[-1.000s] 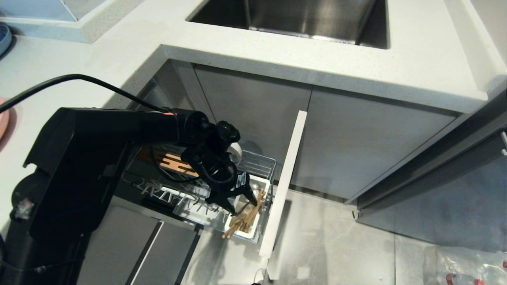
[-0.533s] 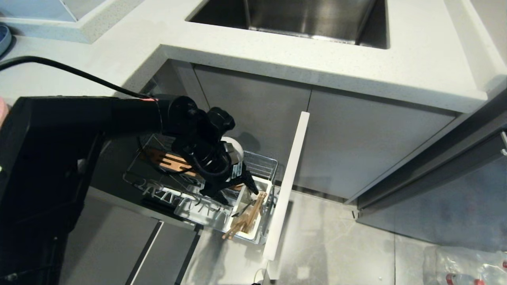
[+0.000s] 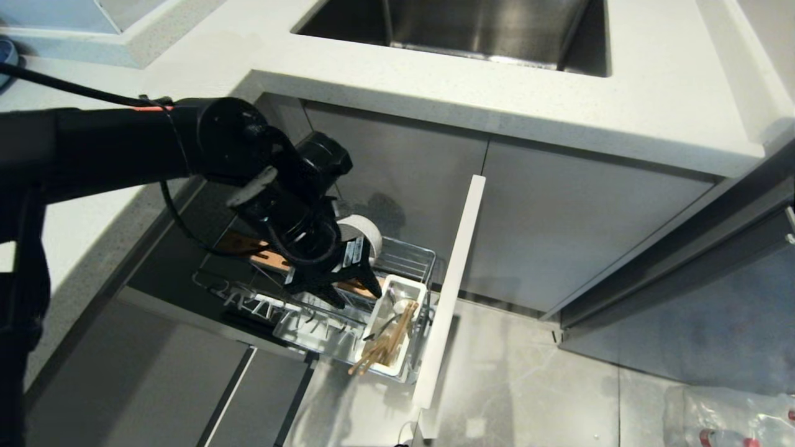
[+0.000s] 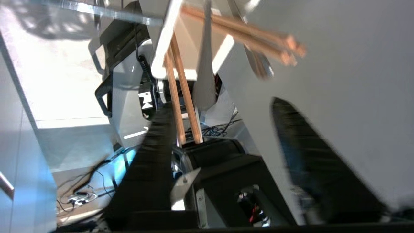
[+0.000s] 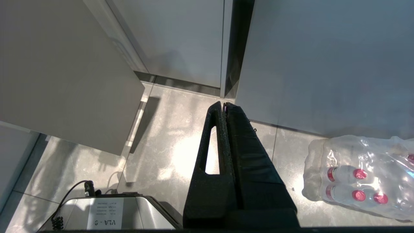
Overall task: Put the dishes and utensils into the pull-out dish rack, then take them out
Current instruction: Pick up the plate and place it in the cupboard
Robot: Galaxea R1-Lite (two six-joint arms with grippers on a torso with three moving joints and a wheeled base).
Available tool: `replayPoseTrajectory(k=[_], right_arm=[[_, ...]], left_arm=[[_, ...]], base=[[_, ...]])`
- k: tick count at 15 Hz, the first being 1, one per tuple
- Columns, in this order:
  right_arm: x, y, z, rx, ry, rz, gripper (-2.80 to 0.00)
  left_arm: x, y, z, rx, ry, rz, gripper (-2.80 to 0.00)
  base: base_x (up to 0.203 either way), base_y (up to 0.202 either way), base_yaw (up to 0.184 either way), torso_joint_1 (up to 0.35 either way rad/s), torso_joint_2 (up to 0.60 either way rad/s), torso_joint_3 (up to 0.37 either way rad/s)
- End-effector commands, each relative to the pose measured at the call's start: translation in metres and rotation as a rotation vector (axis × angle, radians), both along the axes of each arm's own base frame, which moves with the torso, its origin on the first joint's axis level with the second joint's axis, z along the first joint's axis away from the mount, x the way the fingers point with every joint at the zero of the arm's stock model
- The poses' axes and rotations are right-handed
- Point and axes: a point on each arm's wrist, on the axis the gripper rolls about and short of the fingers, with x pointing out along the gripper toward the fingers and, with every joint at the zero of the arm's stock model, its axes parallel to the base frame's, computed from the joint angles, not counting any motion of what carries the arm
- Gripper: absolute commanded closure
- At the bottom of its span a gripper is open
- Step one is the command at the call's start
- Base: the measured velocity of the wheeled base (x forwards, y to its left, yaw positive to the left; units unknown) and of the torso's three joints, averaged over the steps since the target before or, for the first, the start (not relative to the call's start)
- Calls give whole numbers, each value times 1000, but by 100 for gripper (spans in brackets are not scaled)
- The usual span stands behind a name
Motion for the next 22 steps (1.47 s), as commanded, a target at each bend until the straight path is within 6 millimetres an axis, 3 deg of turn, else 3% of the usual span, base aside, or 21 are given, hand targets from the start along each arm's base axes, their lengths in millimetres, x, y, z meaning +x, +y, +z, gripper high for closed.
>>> replayPoseTrajectory(k=[1,7,10,13,22], right_arm=[[0,0,0,0,2,0,0],[0,0,0,0,2,0,0],[0,0,0,0,2,0,0],[0,0,0,0,2,0,0],[0,0,0,0,2,0,0]], left_arm=[[-18,5,22,-25,-39,-2,0],[-93,26,85,-59,-175,27,0],[-132,48,116,-81,-317,79,0],[-169,83,143,-65,-494,199,0],[-189,185,178,195,-846,800,0]], base=[[0,0,0,0,0,0],[0,0,0,0,0,0],[0,0,0,0,0,0],[0,0,0,0,0,0],[0,0,0,0,0,0]])
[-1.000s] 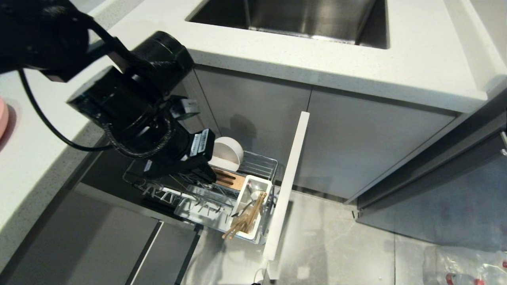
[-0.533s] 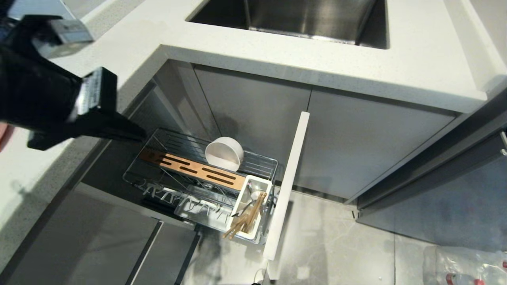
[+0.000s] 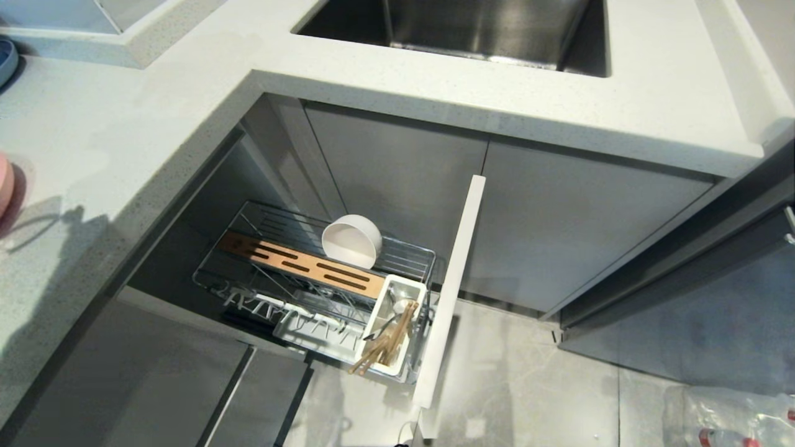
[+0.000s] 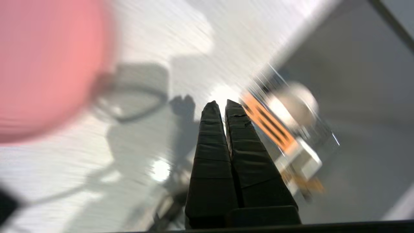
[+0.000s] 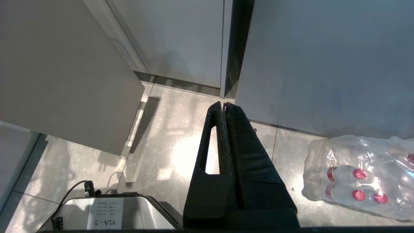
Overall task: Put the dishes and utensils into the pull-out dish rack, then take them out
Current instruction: Pick up the plate and place it in the cupboard
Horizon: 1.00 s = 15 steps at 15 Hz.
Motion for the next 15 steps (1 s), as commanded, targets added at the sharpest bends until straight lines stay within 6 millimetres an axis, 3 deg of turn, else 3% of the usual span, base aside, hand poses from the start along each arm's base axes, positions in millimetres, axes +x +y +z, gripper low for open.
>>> replayPoseTrajectory(k=[1,4,8,9,15], right_arm=[[0,0,0,1,2,0,0],[0,0,0,1,2,0,0],[0,0,0,1,2,0,0],[0,0,0,1,2,0,0],[0,0,0,1,2,0,0]], left_arm=[[-6,14,3,22,-23,113,0],[22,43,2,74,-17,258,0],[60,65,-14,51,53,312,0],[64,69,-17,40,61,341,-280],[86,79,-27,21,87,363,-280]], base=[[0,0,0,0,0,0],[0,0,0,0,0,0],[0,0,0,0,0,0],[0,0,0,0,0,0],[0,0,0,0,0,0]])
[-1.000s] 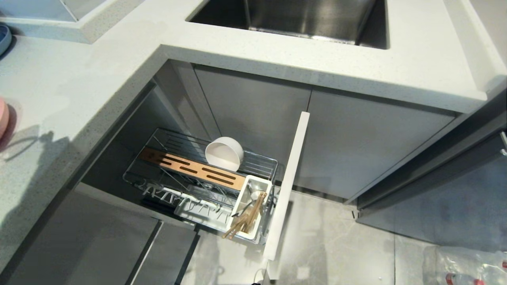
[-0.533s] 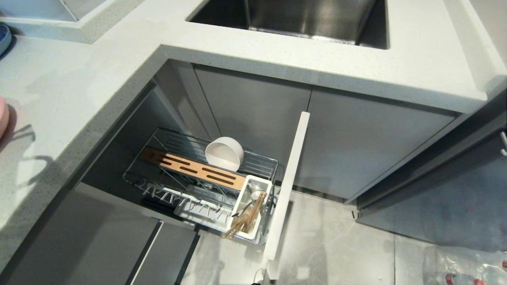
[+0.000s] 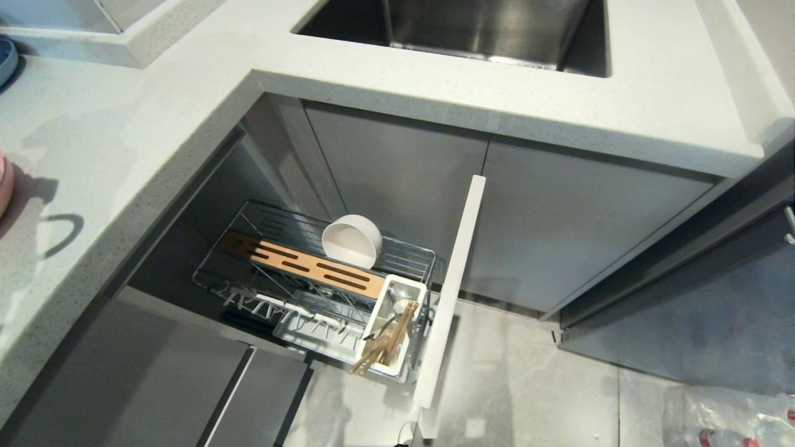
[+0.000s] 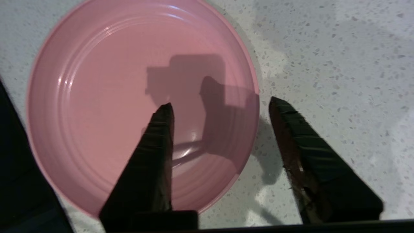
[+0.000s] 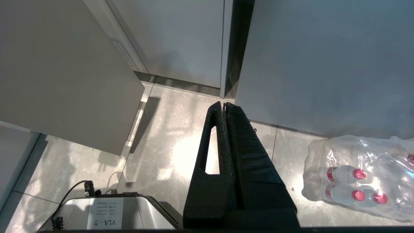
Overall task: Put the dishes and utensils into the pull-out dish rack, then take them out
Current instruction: Pick up the plate and place it in the cupboard
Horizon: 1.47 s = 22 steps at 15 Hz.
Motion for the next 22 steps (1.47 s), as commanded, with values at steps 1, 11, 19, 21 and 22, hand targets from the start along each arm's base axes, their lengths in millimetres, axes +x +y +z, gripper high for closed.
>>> replayPoseTrajectory(k=[1,11,19,21,22], right_arm=[[0,0,0,0,2,0,0],[0,0,0,0,2,0,0],[0,0,0,0,2,0,0],[0,0,0,0,2,0,0],[0,0,0,0,2,0,0]], left_arm=[[8,3,-6,-18,19,8,-280],[34,17,-24,-105,43,55,-280],[41,28,-30,-121,45,67,-280],[41,29,-30,-121,45,67,-280],[41,28,-30,-123,45,68,-280]], base=[[0,0,0,0,0,0],[0,0,0,0,0,0],[0,0,0,0,0,0],[0,0,0,0,0,0],[0,0,0,0,0,0]])
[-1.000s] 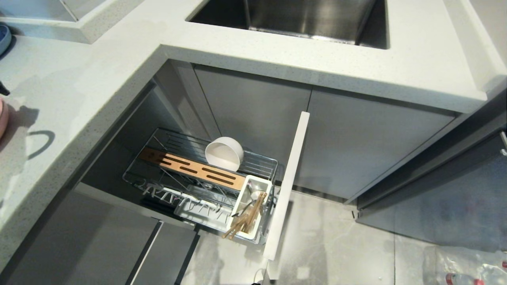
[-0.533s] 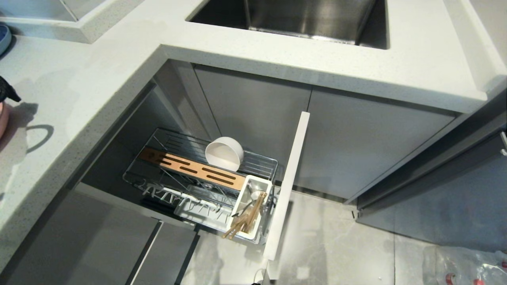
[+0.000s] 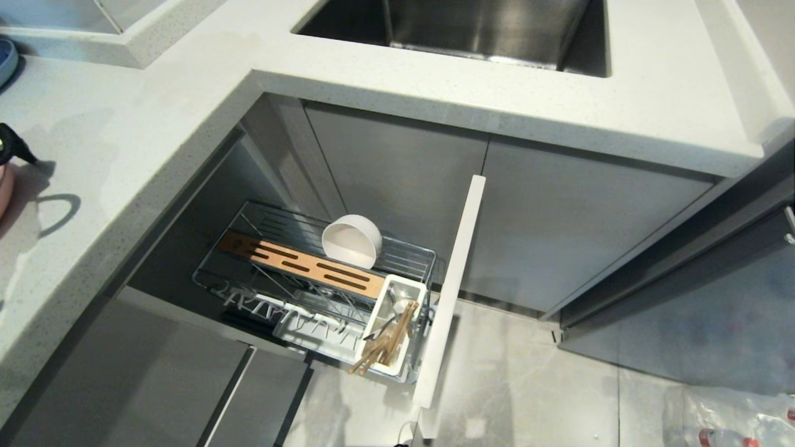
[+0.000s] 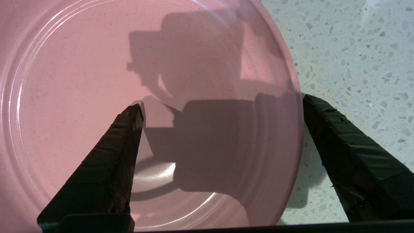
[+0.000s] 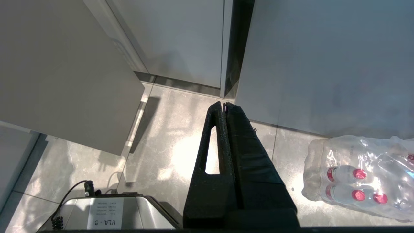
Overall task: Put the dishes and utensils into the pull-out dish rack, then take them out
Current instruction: Pick up the plate and place it in the cupboard
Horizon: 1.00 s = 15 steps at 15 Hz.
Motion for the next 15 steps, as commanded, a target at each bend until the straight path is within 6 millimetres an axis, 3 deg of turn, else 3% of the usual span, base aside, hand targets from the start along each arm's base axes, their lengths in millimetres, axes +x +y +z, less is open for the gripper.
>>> replayPoseTrajectory(k=[1,2,15], right_arm=[[0,0,0,0,2,0,0],[0,0,0,0,2,1,0],[0,0,0,0,2,0,0]], left_arm=[[0,0,-1,-6,7,4,-280],[0,0,-2,-8,9,3,0],[-16,-10,6,-32,-36,-35,0]], base=[[0,0,0,0,0,0],[0,0,0,0,0,0],[0,0,0,0,0,0]])
